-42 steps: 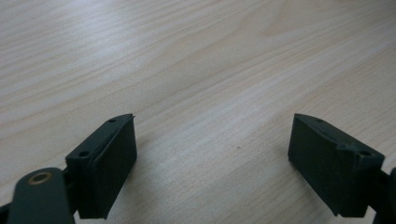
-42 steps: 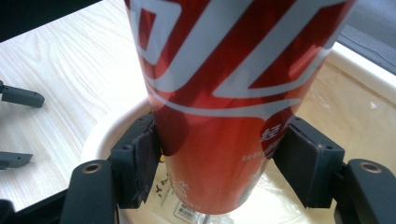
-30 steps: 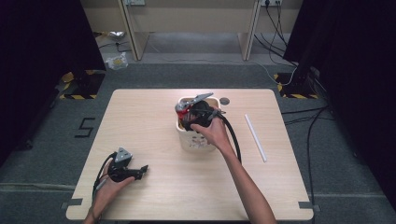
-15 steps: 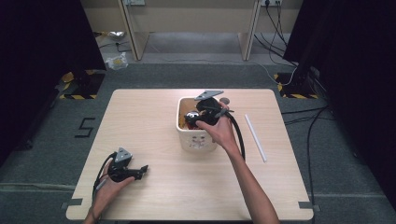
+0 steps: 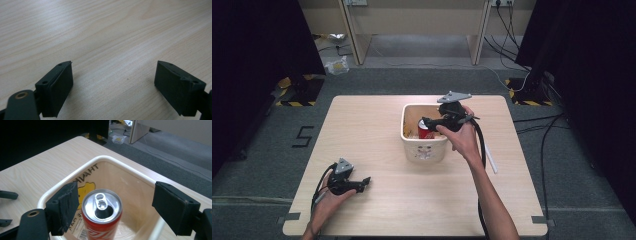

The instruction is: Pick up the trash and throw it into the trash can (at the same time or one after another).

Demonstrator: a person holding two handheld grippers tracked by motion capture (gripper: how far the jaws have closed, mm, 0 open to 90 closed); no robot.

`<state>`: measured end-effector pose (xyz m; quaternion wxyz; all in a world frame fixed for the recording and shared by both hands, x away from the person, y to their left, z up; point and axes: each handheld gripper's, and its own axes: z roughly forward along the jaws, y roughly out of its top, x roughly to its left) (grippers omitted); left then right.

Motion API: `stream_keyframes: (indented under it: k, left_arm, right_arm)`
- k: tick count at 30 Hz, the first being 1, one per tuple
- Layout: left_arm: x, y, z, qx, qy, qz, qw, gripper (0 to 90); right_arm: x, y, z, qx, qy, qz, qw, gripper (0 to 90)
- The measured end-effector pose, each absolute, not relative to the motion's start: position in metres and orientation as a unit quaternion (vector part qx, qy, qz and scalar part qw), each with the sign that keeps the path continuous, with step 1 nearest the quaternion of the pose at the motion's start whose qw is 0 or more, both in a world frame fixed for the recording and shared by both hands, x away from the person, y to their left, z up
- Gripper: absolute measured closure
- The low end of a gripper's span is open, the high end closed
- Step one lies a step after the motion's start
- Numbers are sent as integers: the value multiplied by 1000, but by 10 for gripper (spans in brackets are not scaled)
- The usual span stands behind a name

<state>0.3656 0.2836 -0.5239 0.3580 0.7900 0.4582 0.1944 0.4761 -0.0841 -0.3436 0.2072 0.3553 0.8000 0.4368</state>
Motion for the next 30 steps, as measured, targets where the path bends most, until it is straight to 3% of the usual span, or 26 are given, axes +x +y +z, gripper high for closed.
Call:
stream_keyframes:
  k: [30]
  left_arm:
    - [366,284,-524,790,458,194,358,145]
  right_arm:
    - [460,-173,-348,412,758,447,238,218]
